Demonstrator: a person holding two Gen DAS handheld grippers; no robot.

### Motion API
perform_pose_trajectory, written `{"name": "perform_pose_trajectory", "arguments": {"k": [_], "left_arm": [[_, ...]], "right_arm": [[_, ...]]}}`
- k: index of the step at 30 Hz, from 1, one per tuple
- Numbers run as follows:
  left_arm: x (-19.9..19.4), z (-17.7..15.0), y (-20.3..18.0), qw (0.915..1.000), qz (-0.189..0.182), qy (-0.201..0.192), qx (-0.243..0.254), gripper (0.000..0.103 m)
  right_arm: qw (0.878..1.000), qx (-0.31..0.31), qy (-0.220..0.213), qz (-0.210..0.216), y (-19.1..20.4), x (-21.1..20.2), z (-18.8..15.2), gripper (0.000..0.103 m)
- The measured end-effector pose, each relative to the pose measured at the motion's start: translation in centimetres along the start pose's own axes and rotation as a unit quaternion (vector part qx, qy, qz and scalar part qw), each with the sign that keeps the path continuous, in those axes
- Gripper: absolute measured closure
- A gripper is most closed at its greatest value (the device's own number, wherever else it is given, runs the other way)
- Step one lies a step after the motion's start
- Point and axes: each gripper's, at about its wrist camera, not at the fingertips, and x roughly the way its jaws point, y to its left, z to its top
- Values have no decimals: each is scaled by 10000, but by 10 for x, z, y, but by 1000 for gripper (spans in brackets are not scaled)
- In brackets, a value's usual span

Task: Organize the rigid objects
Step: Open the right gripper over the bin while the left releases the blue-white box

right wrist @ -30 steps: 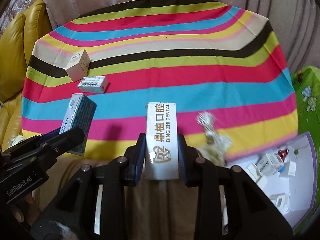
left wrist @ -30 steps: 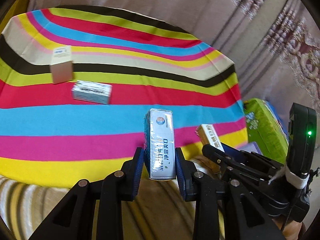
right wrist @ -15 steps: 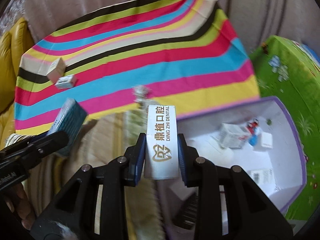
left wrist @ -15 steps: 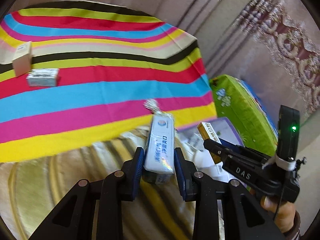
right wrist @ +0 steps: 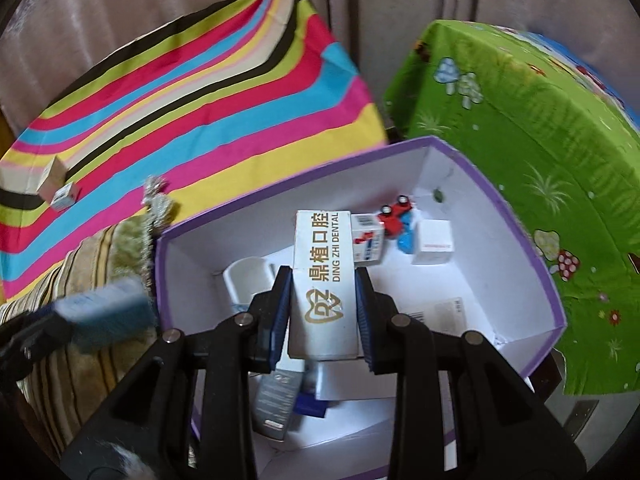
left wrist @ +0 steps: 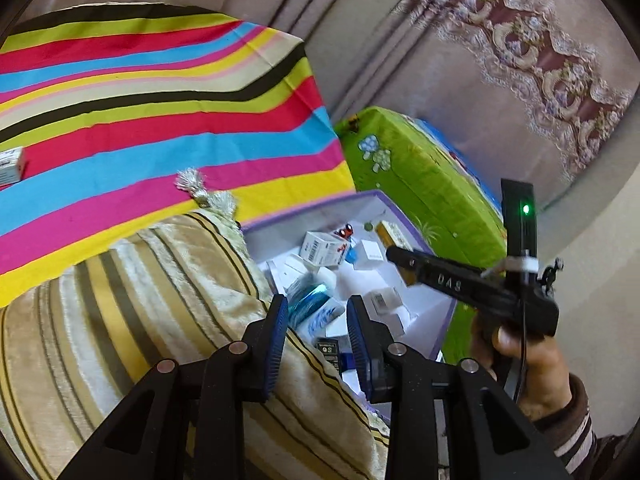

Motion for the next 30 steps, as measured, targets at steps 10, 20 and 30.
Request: {"name": "perform_pose_trajectory", "arguments": {"k": [10,20,30], "left_arm": [[3,-2,8,9997,-13,75,-226,68],[0,-1,10,9997,68,40,-251,68],[-22,9,40,9972,403,-243,-574,67]], "right_arm": [[10000,56,26,-33,0,1,-1,42],[10000,-30,56,60,11,1,-2,41],[9988,-346,-2,358,49,-5,-1,41]]}}
